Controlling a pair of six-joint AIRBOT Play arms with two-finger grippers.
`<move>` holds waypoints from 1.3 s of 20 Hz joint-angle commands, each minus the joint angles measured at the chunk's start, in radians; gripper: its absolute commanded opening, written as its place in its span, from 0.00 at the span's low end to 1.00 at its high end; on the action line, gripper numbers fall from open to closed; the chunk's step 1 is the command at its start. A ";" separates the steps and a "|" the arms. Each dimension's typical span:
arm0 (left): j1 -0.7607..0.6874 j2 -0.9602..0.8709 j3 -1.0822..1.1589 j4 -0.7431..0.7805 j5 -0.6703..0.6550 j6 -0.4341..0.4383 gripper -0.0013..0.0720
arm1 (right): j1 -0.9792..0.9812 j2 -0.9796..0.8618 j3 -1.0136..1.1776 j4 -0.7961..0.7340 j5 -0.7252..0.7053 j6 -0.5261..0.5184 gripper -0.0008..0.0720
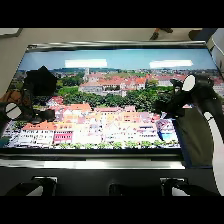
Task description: Fold the shirts.
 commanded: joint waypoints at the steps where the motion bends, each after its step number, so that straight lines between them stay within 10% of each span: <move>1: 0.000 -0.017 -0.003 0.000 0.089 0.000 0.67 | 0.000 0.000 0.000 -0.018 -0.109 0.000 0.78; 9: 0.000 -0.053 -0.003 -0.050 0.114 0.000 0.67 | 0.000 0.000 -0.001 -0.028 -0.306 -0.005 0.78; 13: 0.064 -0.098 0.070 -0.049 0.468 -0.063 0.79 | 0.000 0.000 -0.001 -0.098 -0.451 -0.008 0.78; 18: 0.402 -0.374 0.490 -0.067 0.151 -0.148 0.80 | 0.000 0.000 0.000 -0.105 -0.469 -0.008 0.79; 20: 0.537 -0.465 0.603 -0.069 0.028 -0.145 1.00 | 0.000 0.000 -0.001 -0.104 -0.437 -0.008 0.79; 26: 0.757 -0.594 0.606 -0.172 -0.026 -0.149 1.00 | 0.000 0.000 -0.001 -0.104 -0.325 -0.008 0.78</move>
